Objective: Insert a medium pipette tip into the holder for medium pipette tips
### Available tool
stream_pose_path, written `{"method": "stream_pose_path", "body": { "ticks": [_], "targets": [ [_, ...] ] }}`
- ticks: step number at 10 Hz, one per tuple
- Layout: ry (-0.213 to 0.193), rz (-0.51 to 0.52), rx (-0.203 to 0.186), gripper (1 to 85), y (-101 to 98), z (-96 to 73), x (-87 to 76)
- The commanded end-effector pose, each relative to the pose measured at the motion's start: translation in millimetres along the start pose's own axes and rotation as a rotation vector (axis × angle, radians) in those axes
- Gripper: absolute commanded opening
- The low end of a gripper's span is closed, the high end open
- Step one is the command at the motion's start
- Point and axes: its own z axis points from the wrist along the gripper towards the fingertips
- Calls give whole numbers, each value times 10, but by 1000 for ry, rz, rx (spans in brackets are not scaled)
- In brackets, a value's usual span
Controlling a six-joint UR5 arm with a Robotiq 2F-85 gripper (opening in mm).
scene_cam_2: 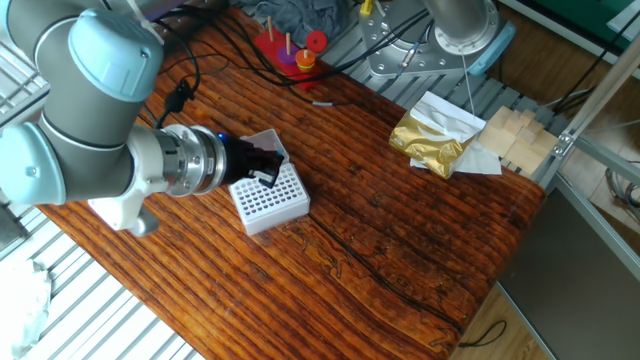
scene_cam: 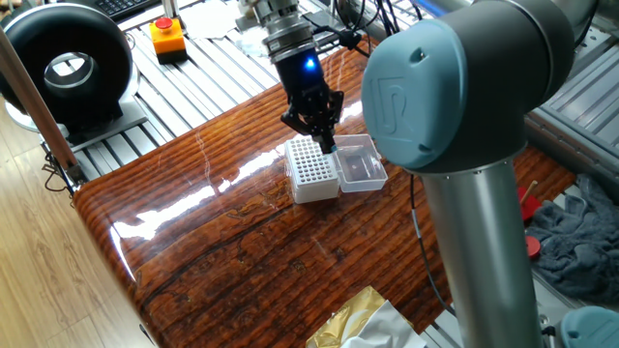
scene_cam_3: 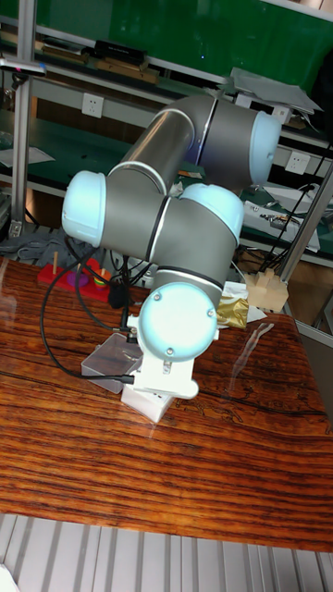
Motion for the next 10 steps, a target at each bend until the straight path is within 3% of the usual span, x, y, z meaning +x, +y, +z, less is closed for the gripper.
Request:
{"method": "stream_pose_path", "body": {
  "ticks": [1,4,10],
  "targets": [
    [-16,-4,-21,10,53,-12,-37],
    [-16,-1,-21,10,71,-27,-38],
    [-3,-1,-31,10,183,-301,-86]
  ]
}}
